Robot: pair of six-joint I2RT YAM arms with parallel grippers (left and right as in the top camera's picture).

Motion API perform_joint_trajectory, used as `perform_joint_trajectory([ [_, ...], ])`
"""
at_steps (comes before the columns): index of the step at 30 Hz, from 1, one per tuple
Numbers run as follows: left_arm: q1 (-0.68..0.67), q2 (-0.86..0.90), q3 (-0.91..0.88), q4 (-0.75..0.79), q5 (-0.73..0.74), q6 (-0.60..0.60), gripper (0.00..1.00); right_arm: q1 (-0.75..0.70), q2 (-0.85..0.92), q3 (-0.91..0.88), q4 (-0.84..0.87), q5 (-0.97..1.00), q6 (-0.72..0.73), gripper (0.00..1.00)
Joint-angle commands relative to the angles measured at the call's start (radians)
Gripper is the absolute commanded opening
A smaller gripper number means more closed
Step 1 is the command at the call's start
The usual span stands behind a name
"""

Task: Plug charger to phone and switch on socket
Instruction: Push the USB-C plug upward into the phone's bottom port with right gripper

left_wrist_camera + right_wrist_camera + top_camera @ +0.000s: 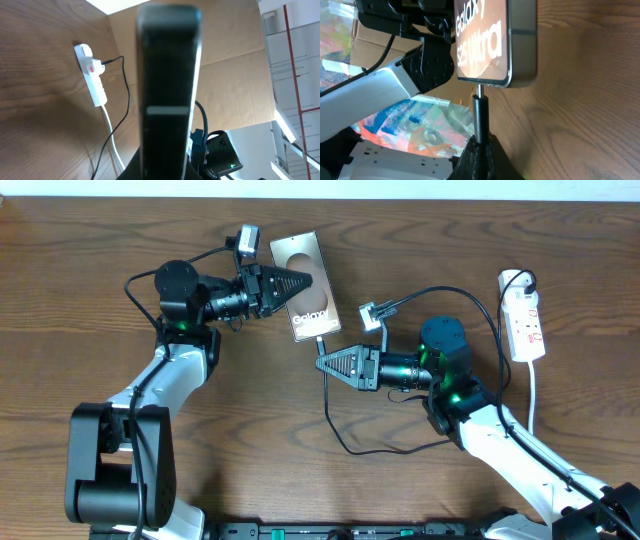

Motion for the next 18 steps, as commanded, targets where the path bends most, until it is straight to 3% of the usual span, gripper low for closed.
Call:
perform_joint_trajectory([
  [1,0.000,-0.007,0.014,0.014,0.002,0.005,0.07,0.003,-0.001,0.010,0.003,-0.005,0.007,0.01],
  [18,0.000,-0.007,0.014,0.014,0.037,0.006,0.07,0.003,-0.001,0.010,0.014,0.042,0.007,0.01],
])
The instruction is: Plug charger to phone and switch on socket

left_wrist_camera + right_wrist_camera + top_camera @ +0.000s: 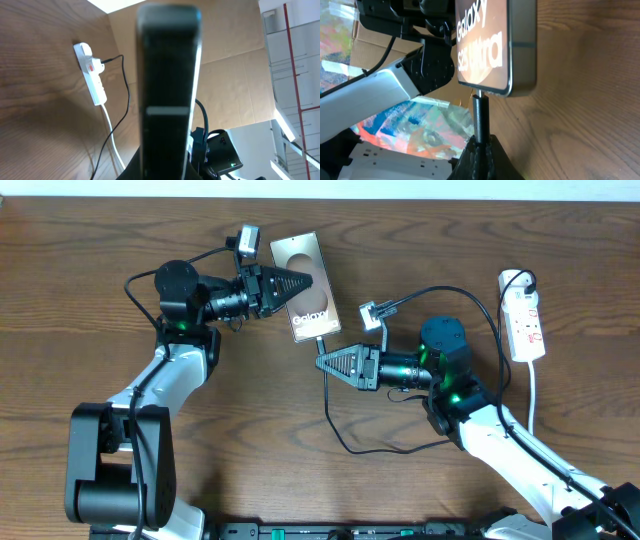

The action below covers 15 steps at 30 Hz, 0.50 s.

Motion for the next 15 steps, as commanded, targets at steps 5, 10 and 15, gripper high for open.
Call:
perform_joint_trajectory([
  [5,-0.003,-0.007,0.014,0.014,0.045,0.006,0.07,0.003,-0.001,0.010,0.010,0.066,0.005,0.01],
  [10,-0.015,-0.007,0.014,0.014,0.047,0.006,0.08,0.003,-0.001,0.010,0.010,0.092,0.002,0.03],
  [15,-0.015,-0.007,0.014,0.014,0.045,0.014,0.08,0.005,-0.001,0.010,0.010,0.048,0.002,0.27],
])
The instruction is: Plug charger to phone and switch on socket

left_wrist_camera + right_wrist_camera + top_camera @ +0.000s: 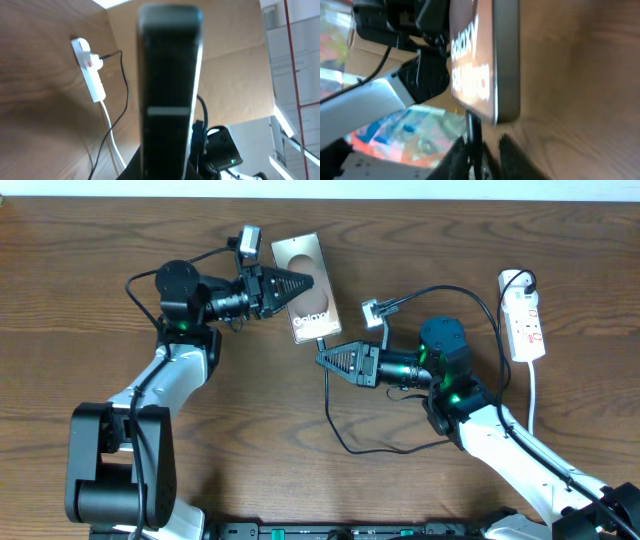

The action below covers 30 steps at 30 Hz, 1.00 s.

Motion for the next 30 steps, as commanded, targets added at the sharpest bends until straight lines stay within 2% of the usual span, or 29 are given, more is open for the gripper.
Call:
perform_joint_trajectory([
  [1,-0.006,-0.007,0.014,0.013,0.027,0.019,0.08,0.005,-0.001,0.010,0.002,-0.023,-0.005,0.31],
  [4,-0.005,-0.007,0.014,0.013,0.020,0.047,0.08,0.009,-0.001,0.010,0.002,-0.087,-0.048,0.41],
  [6,-0.005,-0.007,0.014,0.013,0.019,0.066,0.08,0.010,-0.008,0.010,0.003,-0.126,-0.071,0.53],
  [7,-0.005,-0.007,0.014,0.013,0.019,0.076,0.08,0.010,-0.015,0.010,0.001,-0.141,-0.085,0.64],
  [8,-0.005,-0.007,0.014,0.013,0.019,0.077,0.08,0.011,-0.029,0.010,-0.004,-0.154,-0.098,0.70],
  [11,-0.005,-0.007,0.014,0.013,0.019,0.077,0.07,0.037,-0.129,0.011,-0.119,-0.059,-0.178,0.79],
  [14,-0.005,-0.007,0.014,0.013,0.019,0.077,0.08,0.085,-0.243,0.023,-0.405,0.266,-0.277,0.80],
  [17,-0.005,-0.007,0.014,0.013,0.019,0.077,0.07,0.170,-0.338,0.033,-0.622,0.615,-0.285,0.71],
  [23,-0.005,-0.007,0.014,0.013,0.019,0.077,0.08,0.381,-0.361,0.033,-0.595,0.993,-0.361,0.71],
  [27,-0.005,-0.007,0.014,-0.003,0.019,0.076,0.07,0.472,-0.297,0.033,-0.545,1.206,-0.393,0.56],
  [30,-0.005,-0.007,0.014,-0.048,0.019,0.077,0.08,0.503,-0.235,0.033,-0.492,1.280,-0.413,0.52],
])
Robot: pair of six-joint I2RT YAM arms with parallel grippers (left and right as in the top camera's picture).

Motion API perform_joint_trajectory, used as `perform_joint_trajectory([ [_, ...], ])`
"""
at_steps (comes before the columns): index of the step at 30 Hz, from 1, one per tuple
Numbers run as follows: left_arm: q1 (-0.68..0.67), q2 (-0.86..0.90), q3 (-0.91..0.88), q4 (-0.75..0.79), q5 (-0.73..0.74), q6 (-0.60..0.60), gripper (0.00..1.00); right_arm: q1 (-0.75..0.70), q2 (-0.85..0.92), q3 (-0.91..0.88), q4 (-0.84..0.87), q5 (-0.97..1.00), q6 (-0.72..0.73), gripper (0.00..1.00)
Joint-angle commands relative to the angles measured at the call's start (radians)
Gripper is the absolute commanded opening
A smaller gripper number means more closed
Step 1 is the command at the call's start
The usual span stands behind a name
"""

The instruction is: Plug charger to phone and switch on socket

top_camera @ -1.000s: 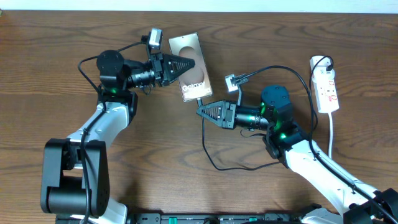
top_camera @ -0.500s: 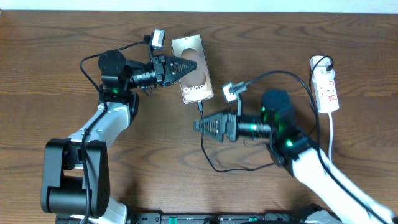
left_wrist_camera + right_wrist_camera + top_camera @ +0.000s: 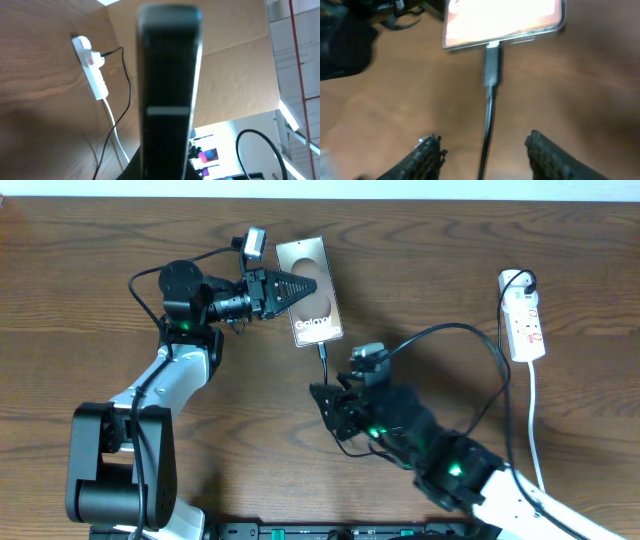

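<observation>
The phone [image 3: 310, 275], its screen lit, is held off the table at its left edge by my left gripper [image 3: 303, 283], which is shut on it. In the left wrist view the phone's dark edge [image 3: 169, 75] fills the middle. The black charger plug [image 3: 491, 65] sits in the phone's bottom port [image 3: 322, 350], and its cable [image 3: 488, 125] runs down between my right gripper's [image 3: 487, 155] open fingers without touching them. My right gripper [image 3: 332, 402] hangs a little below the plug. The white socket strip [image 3: 522, 315] lies at the far right, with a red switch [image 3: 90, 63].
The black cable [image 3: 470, 330] loops over the table from the phone round to the socket strip. A white lead [image 3: 535, 430] runs from the strip toward the front edge. Cardboard sheets [image 3: 235, 65] stand beyond the table.
My right gripper was at the plug under the phone; it is now open and drawn back toward the table's front. The plug stays in the phone. The left gripper still holds the phone.
First my right gripper was shut on the plug, its tip just at the phone's port, with the left gripper holding the phone. Then the plug sat deeper. Then the right fingers loosened at the plug. Now the plug stays in and the right gripper is away.
</observation>
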Motion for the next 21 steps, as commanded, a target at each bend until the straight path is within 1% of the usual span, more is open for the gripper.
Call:
perform_joint_trajectory([
  [1,0.000,-0.007,0.014,-0.025,0.009,0.018,0.08,0.034,0.069,0.016,0.046,0.233,-0.060,0.50],
  [5,0.000,-0.007,0.014,-0.030,0.009,0.018,0.07,0.041,0.105,0.016,0.098,0.231,-0.059,0.36],
  [8,0.000,-0.007,0.014,-0.030,0.013,0.028,0.08,0.037,0.106,0.017,0.134,0.237,-0.059,0.22],
  [13,0.000,-0.007,0.014,-0.030,0.022,0.029,0.07,0.032,0.107,0.017,0.167,0.241,-0.058,0.03],
  [14,0.000,-0.007,0.014,-0.030,0.025,0.029,0.08,0.031,0.109,0.017,0.173,0.241,-0.059,0.01],
  [21,0.000,-0.007,0.014,-0.029,0.078,0.030,0.08,0.030,0.132,0.017,0.230,0.240,-0.058,0.01],
])
